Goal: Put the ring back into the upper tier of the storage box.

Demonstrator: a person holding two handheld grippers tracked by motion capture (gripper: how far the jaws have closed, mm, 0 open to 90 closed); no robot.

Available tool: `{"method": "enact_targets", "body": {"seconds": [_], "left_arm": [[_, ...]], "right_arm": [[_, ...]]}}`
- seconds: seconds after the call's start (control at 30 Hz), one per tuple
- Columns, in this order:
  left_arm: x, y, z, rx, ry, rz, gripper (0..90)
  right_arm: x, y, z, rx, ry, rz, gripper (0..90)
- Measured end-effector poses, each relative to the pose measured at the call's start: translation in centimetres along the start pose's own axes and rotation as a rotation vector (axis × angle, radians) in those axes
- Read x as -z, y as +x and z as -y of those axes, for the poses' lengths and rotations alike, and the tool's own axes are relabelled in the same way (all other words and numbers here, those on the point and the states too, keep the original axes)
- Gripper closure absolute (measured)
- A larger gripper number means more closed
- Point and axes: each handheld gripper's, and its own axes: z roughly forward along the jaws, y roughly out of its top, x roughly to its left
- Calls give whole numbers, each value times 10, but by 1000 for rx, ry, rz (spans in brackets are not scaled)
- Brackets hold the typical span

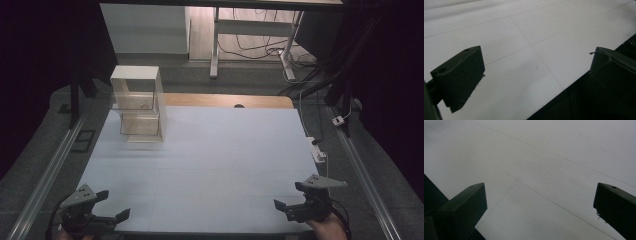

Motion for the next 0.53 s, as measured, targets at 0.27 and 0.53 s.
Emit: {"method": "enact_targets", "body": {"seconds": [0.27,0.53], "left_arm": [[0,1,0,6,-1,5,1],[-1,1,-1,8,4,10,0]], "right_arm": [[13,-2,11,-22,9,37,0],[18,-1,15,-21,20,64,0]]}}
